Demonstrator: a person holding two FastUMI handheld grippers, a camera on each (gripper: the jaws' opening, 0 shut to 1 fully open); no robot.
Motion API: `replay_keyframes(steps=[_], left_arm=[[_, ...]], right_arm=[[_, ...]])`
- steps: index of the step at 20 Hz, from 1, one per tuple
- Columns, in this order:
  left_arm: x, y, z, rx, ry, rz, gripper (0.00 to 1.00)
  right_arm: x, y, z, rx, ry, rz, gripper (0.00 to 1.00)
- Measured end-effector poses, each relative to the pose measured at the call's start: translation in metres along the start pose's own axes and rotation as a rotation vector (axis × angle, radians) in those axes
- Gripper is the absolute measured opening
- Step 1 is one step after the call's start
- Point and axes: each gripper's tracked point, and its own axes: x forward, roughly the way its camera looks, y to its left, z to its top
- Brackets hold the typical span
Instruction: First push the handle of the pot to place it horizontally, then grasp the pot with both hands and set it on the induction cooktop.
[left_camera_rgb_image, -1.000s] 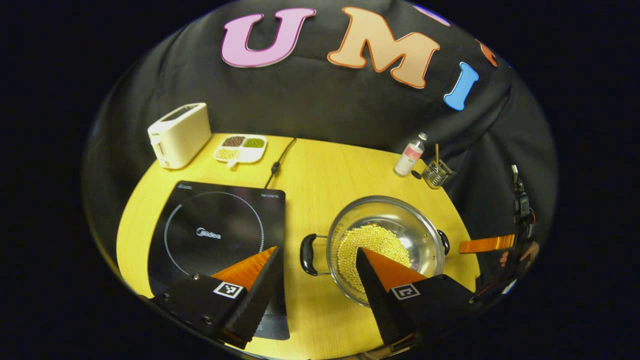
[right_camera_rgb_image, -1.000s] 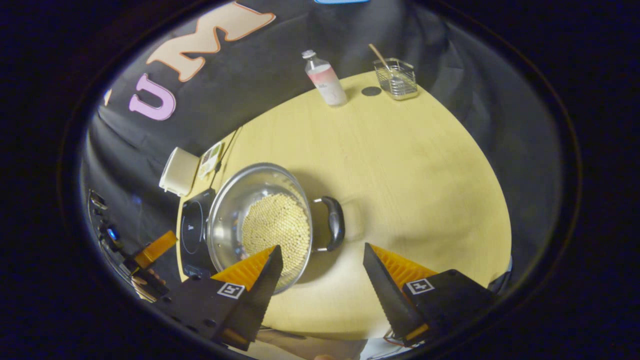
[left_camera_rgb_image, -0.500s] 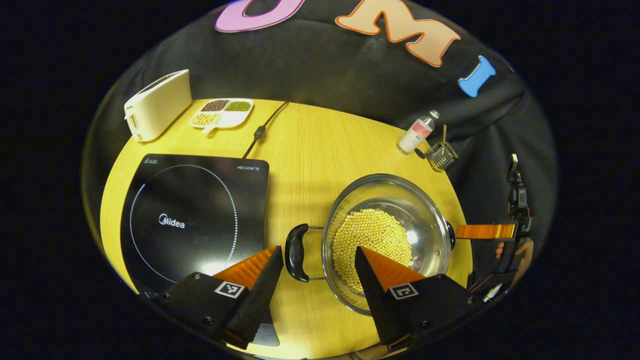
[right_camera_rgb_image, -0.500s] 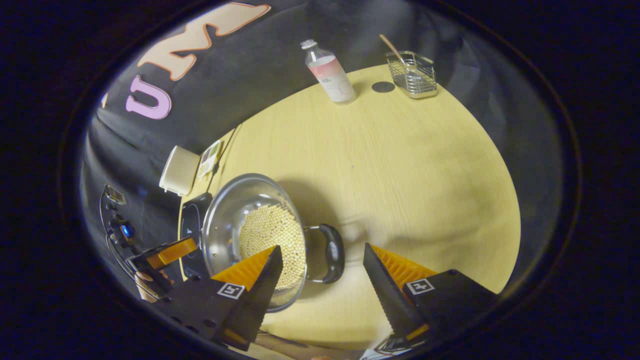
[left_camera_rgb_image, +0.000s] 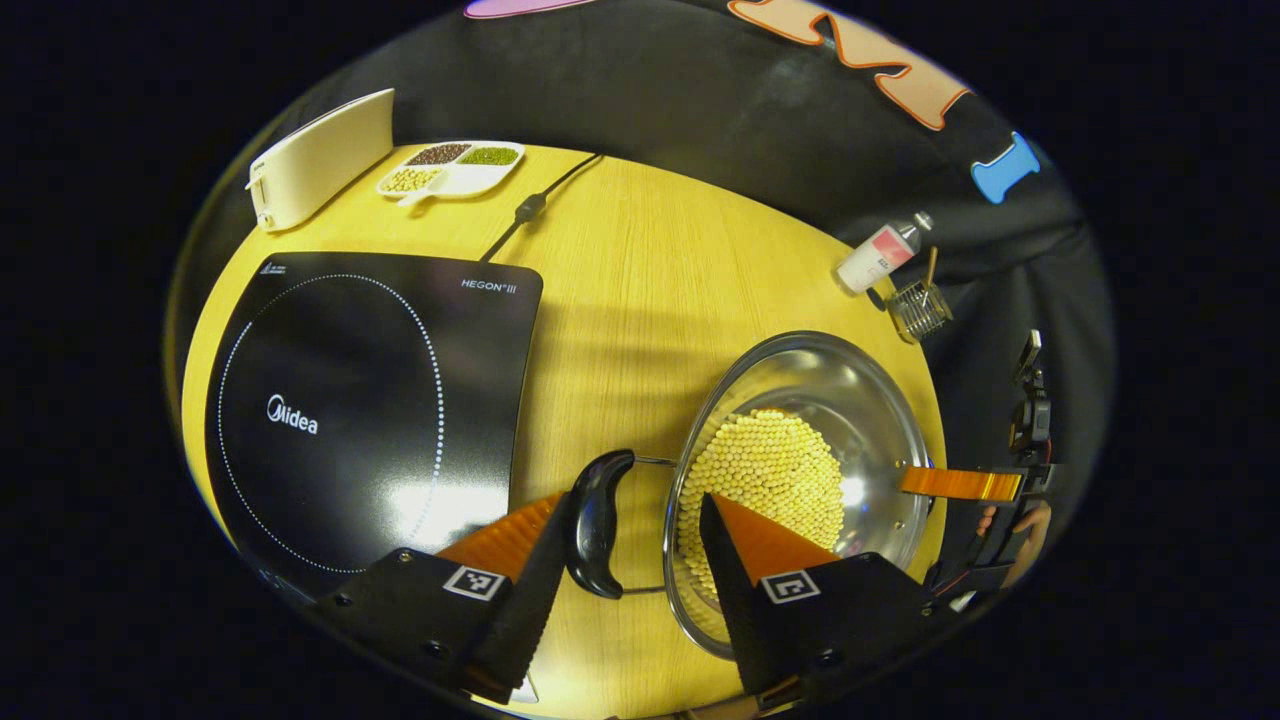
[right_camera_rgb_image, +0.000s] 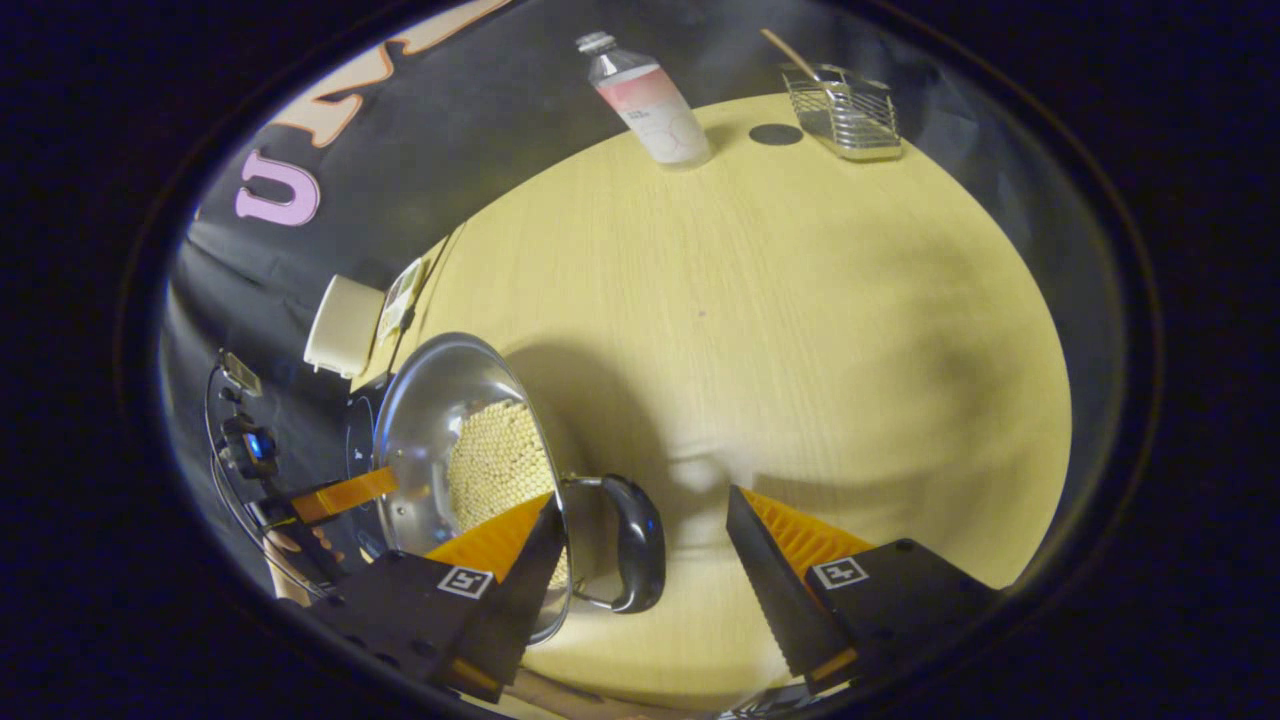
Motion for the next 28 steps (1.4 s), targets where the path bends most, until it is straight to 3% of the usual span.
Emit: replay_keyframes(steps=[1, 2, 3, 5, 7, 8, 11, 14, 22, 23, 24, 26, 27, 28], left_arm=[[0.004, 0.001, 0.001, 0.003, 0.005, 0.001, 0.76], [0.007, 0.002, 0.001, 0.005, 0.01, 0.004, 0.8], [0.008, 0.003, 0.001, 0.009, 0.018, 0.006, 0.72], [0.01, 0.005, 0.0, 0.018, 0.028, 0.011, 0.71], [0.014, 0.006, 0.0, 0.011, 0.03, 0.006, 0.66], [0.014, 0.006, 0.0, 0.008, 0.032, 0.003, 0.63], [0.015, 0.007, -0.001, 0.016, 0.047, 0.0, 0.65], [0.014, 0.008, -0.004, 0.019, 0.073, 0.018, 0.6], [-0.002, -0.003, -0.021, -0.001, 0.093, 0.026, 0.6], [-0.006, -0.005, -0.02, 0.005, 0.086, 0.027, 0.6], [-0.012, -0.006, -0.02, 0.012, 0.078, 0.027, 0.56], [-0.02, -0.004, -0.024, 0.024, 0.079, 0.039, 0.56], [-0.024, -0.002, -0.026, 0.029, 0.081, 0.044, 0.55], [-0.029, -0.002, -0.027, 0.029, 0.076, 0.046, 0.58]], right_arm=[[0.003, 0.0, -0.001, -0.003, 0.008, 0.001, 0.9], [0.006, 0.001, -0.002, -0.006, 0.02, 0.007, 0.9], [0.009, 0.0, -0.004, -0.011, 0.031, 0.007, 0.88], [0.013, 0.002, -0.009, -0.024, 0.046, 0.014, 0.88], [0.016, 0.009, -0.013, -0.009, 0.059, 0.038, 0.77], [0.018, 0.012, -0.017, -0.009, 0.07, 0.042, 0.65], [0.026, 0.016, -0.022, 0.05, 0.101, 0.049, 0.49], [0.028, 0.02, -0.023, 0.12, 0.096, 0.085, 0.5], [0.001, 0.009, -0.032, 0.109, 0.041, 0.042, 0.49], [-0.009, 0.011, -0.031, 0.122, 0.036, 0.049, 0.56], [-0.006, 0.014, -0.038, 0.119, 0.034, 0.056, 0.43], [-0.009, 0.018, -0.046, 0.112, 0.03, 0.06, 0.43], [-0.011, 0.019, -0.048, 0.11, 0.028, 0.059, 0.49], [-0.015, 0.021, -0.052, 0.109, 0.026, 0.061, 0.43]])
